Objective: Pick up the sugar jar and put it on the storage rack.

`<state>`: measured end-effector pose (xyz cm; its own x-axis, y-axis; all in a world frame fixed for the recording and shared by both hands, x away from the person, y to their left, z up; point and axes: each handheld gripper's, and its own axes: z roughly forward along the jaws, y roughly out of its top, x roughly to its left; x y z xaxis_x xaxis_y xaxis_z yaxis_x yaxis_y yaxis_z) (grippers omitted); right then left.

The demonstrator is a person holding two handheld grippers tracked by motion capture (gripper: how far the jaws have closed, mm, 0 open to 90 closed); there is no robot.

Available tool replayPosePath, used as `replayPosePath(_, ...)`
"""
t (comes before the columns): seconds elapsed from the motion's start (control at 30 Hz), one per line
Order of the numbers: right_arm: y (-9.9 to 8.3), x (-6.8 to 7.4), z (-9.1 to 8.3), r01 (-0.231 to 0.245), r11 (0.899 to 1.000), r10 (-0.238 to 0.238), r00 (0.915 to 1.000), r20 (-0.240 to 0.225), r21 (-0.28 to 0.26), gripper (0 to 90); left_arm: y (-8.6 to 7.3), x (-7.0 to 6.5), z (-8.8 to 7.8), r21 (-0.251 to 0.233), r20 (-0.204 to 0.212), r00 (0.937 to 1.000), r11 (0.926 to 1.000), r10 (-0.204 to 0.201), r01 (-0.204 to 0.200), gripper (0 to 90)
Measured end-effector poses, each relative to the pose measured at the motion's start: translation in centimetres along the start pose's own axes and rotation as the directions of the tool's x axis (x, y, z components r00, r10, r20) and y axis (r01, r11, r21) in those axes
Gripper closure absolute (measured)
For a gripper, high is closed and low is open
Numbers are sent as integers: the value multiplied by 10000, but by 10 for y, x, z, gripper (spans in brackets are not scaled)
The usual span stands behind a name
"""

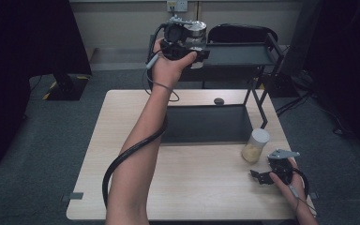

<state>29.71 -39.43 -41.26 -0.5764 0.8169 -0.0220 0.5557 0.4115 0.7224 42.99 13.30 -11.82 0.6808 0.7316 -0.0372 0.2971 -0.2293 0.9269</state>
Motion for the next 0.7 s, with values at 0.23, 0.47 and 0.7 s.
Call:
replayPosePath(0.23,0,0,0,2,10000,-2,10000,0,0,0,4,6,11,48,-343,9993,9999,-148,150,310)
replayPosePath(0.47,0,0,0,3,10000,-3,10000,3,-2,0,4,12,19,38,-576,9978,9995,-317,319,310)
replayPosePath(0.7,0,0,0,6,10000,-6,10000,3,-2,0,4,16,28,255,-842,9960,9991,-309,332,310)
